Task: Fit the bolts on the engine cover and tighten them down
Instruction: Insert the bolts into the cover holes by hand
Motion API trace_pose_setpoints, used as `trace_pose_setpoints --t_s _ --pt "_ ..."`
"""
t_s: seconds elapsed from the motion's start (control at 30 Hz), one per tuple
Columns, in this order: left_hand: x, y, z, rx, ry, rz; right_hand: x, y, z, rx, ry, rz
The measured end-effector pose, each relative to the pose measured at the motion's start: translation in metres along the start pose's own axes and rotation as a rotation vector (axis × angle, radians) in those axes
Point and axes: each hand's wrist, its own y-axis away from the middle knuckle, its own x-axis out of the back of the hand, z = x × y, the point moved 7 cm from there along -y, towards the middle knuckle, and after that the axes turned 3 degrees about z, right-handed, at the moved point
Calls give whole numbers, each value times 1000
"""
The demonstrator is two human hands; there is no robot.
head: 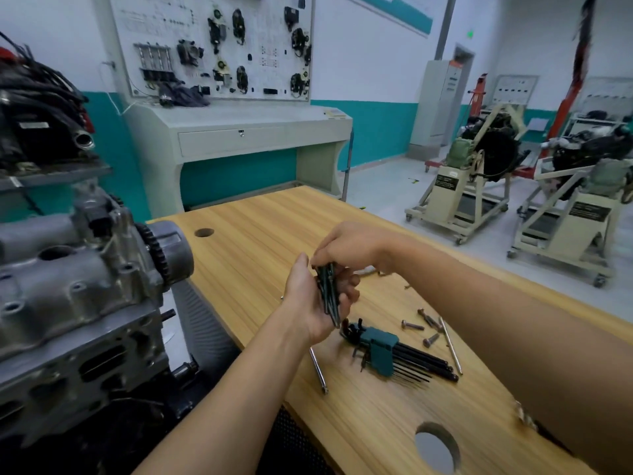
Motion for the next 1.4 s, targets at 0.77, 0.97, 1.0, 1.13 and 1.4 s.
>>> trace_pose_setpoints --t_s 0.77,0.97,1.0,1.13,1.4 --pt "123 308 123 -774 -421 273 -56 111 -298 826 -242 -349" --pt "163 365 140 -928 -450 489 -80 128 -343 924 -309 -336" --pt "164 368 144 -945 -453 500 -78 128 -345 927 -321 -322" --pt "166 370 157 -977 -452 558 -49 118 -334 878 -391 -231" --pt "152 363 177 -1026 -513 569 -53 104 -303 973 144 145"
